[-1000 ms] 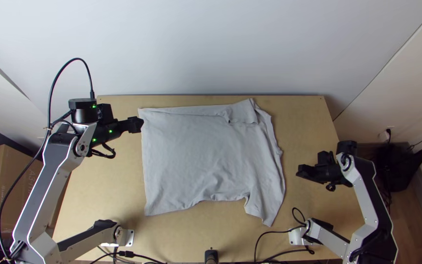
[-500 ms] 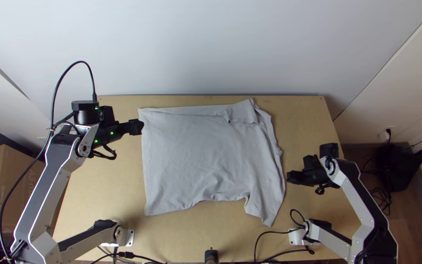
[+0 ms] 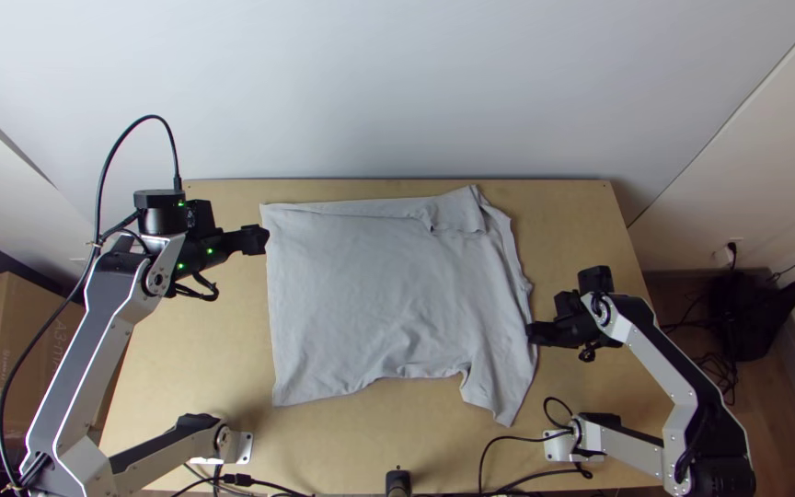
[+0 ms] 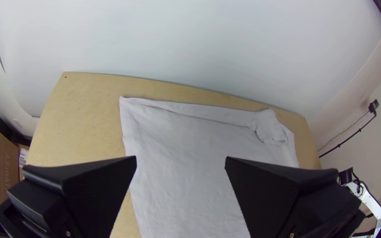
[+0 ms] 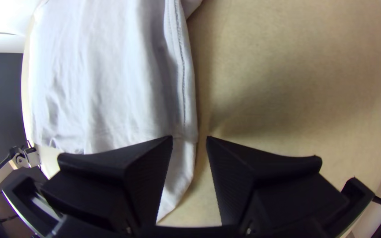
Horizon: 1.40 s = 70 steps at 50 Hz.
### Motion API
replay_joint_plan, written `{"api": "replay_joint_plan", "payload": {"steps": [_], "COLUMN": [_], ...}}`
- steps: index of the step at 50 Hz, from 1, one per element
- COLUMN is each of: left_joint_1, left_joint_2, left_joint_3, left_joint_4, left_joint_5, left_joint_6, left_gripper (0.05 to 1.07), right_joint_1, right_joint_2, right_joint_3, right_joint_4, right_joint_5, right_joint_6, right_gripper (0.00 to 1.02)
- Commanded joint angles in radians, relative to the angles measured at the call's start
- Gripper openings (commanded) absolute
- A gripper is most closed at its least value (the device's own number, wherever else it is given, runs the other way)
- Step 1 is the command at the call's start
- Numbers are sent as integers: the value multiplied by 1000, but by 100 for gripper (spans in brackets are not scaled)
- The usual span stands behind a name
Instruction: Fold the t-shirt
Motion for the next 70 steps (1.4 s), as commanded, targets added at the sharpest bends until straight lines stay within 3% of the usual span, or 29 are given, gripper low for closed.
{"api": "replay_joint_plan", "payload": {"steps": [1,17,24,32,41,46,54,70], "left_joint_1": [7,7,-1,-31,-103,-149,-317,-461], "left_joint_2": [-22,-16,-12,-12,7,-8,-39,153], "left_joint_3": [-23,-14,-20,-52,-72,-148,-310,-514], "left_joint_4": [-7,-23,-62,-181,-467,-537,-562,-510], "left_joint_5": [-1,-1,-1,-1,-1,-50,-165,-144], "left_joint_6": [17,57,94,192,278,344,321,230], "left_gripper": [102,102,102,102,102,101,101,97], "right_joint_1": [23,70,73,72,73,73,79,73], "right_joint_2": [30,110,107,87,39,18,-11,-36], "right_joint_3": [-19,-39,-56,-62,-57,-54,-40,-2], "right_joint_4": [10,48,103,99,91,91,74,39], "right_joint_5": [12,44,84,98,96,96,96,96], "right_joint_6": [24,45,38,33,36,41,44,44], "right_gripper": [38,37,3,2,2,2,2,2]}}
